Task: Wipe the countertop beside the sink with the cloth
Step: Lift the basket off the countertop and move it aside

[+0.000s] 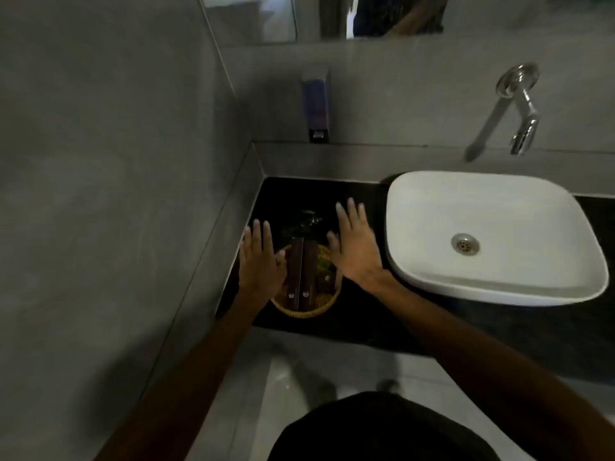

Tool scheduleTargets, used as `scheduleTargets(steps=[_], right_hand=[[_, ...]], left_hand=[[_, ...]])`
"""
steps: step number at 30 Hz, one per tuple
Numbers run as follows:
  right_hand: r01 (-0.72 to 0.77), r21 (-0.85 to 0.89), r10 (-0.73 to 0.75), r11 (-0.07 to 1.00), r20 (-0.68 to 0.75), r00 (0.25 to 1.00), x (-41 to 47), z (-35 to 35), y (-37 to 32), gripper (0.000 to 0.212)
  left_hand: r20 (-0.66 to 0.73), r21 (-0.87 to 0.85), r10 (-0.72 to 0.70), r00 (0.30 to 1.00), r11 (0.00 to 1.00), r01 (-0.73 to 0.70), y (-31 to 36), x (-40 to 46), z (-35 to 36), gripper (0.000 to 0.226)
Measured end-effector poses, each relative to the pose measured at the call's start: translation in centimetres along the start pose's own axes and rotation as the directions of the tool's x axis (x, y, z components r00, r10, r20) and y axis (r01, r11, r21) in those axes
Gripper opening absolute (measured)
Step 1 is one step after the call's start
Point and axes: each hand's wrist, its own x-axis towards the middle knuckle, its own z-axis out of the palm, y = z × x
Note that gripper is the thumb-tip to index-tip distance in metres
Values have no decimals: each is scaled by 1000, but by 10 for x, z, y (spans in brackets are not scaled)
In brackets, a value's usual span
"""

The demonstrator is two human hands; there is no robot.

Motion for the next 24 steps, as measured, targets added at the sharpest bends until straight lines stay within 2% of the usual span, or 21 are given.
scheduleTargets(steps=[1, 3, 5, 8, 12, 18, 24], right_hand=[[-110, 50, 103, 993, 134, 986, -5, 15, 3, 75], [-313, 92, 258, 945, 376, 890, -13, 37, 9, 87], [-473, 112, 371, 874, 474, 798, -18, 55, 11, 89], [-529, 180, 410, 830, 446, 796, -16, 63, 9, 63], [-525, 172, 422, 834, 415, 806, -18, 63, 15, 49], [-489, 182, 398, 853, 377, 836, -55, 39, 52, 55], [-470, 215, 387, 856, 335, 859, -139, 1, 139, 49]], left_hand=[[97, -10, -47, 994, 999, 48, -6, -4, 10, 75], [247, -46, -95, 964, 993, 109, -19, -7, 25, 75], [353, -81, -115, 929, 985, 153, -31, -9, 39, 74], [343, -229, -142, 929, 946, 229, -35, -3, 46, 71], [217, -317, -177, 960, 917, 240, -33, -4, 53, 34], [159, -392, -251, 955, 872, 294, -1, -47, 54, 47], [259, -512, -214, 942, 796, 321, 85, -135, 72, 44]])
